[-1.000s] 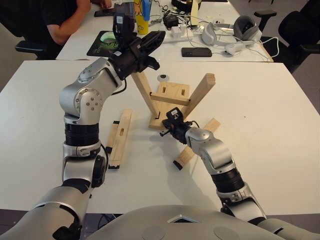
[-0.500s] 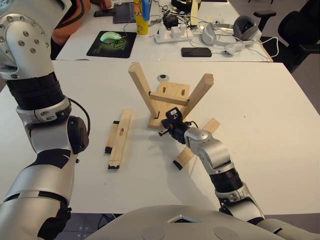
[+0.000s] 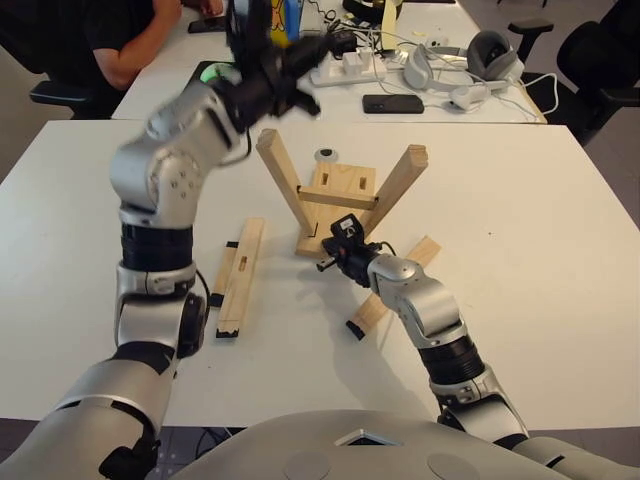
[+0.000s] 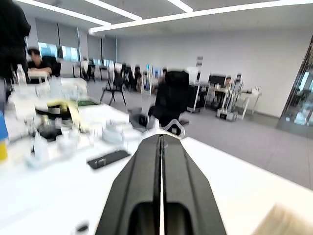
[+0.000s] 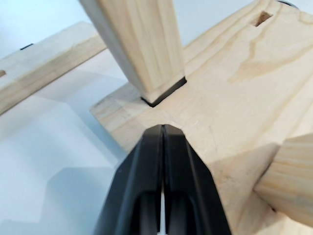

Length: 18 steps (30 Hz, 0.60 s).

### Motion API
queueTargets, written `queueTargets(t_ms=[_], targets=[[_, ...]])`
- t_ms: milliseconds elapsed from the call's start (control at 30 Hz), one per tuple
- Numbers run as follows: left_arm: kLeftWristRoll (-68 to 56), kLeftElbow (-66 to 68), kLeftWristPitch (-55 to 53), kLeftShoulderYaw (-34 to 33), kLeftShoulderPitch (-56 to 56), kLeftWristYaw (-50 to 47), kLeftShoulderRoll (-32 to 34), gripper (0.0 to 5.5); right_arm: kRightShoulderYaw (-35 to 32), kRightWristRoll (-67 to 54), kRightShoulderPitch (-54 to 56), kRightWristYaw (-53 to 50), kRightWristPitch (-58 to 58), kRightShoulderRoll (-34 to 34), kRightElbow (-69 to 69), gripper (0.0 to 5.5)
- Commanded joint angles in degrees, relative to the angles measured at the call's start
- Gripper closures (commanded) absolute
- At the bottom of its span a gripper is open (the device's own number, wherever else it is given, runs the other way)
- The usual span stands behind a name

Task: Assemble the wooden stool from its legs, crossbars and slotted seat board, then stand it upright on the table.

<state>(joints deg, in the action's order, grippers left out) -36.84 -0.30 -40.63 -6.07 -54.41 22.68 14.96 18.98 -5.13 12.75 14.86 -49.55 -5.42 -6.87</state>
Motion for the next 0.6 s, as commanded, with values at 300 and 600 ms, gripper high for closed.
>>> queueTargets(t_ms=[300, 600], targets=[[2.9, 4.6, -1.4, 1.3, -0.1, 4.6, 7.1, 5.48, 2.2, 0.7, -6.5, -0.1, -6.3, -0.8, 10.7, 5.5], [4.0, -1.5, -3.2, 9.5, 9.2, 5.2, 1.7, 5.48, 2.8, 0.8, -6.0, 0.6, -6.4, -1.3, 10.9, 5.5]])
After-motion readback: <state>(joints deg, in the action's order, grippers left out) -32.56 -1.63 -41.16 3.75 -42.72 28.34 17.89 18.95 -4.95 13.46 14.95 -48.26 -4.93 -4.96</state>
